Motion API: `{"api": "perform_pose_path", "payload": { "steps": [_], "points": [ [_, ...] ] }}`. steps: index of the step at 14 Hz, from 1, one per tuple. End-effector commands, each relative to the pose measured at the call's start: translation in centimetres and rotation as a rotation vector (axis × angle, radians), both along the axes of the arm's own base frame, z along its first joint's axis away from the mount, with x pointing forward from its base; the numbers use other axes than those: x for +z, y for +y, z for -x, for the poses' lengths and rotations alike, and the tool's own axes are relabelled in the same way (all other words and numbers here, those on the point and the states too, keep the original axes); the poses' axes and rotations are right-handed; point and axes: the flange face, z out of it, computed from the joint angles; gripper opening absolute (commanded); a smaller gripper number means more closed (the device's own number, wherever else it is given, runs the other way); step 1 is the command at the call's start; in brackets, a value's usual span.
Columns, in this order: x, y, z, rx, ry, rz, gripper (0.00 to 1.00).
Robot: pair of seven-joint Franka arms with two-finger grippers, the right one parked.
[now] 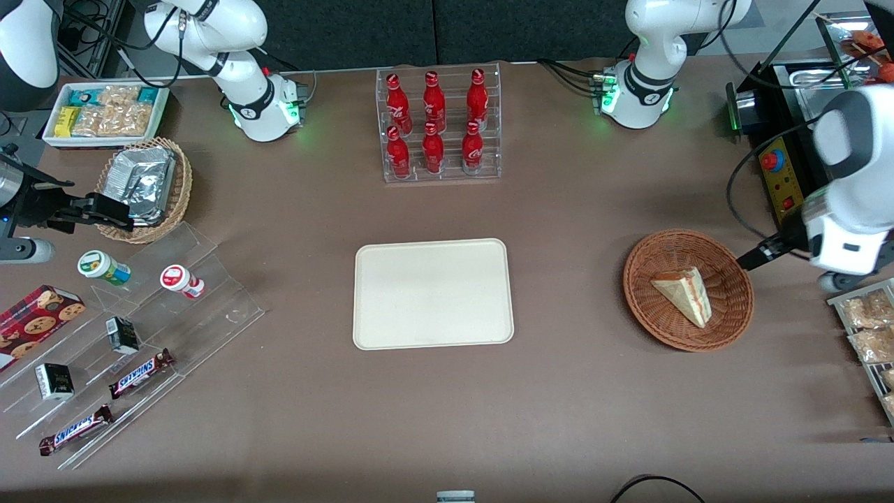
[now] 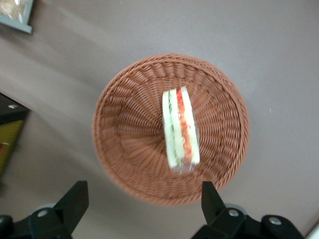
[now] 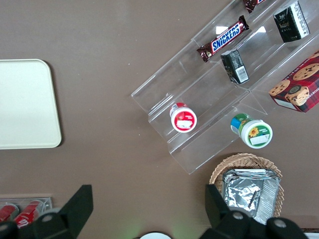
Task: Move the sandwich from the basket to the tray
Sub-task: 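Lower the open left gripper around the upright wrapped sandwich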
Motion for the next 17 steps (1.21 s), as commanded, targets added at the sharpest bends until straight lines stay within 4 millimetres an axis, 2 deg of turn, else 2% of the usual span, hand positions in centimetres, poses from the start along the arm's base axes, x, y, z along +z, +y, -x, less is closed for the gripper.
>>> {"api": "perform_pose_path", "payload": {
  "steps": [1,3,5,7,10,15,17],
  "points": [
    [-2.7,-0.5,1.7,0.130,-0.065,0.003,1.00],
    [-5.5,-1.0,2.1,0.163,-0.112,0.006,1.00],
    [-8.0,-1.5,1.6,0.177,-0.110,0.022,1.00],
    [-9.3,-3.4,1.4,0.165,-0.119,0.031,1.00],
    [-10.6,-4.6,1.5,0.143,-0.097,0.030,1.00],
    [-12.5,-5.1,1.6,0.133,-0.074,0.025,1.00],
    [-13.9,-5.1,1.6,0.130,-0.073,0.024,1.00]
  ]
}}
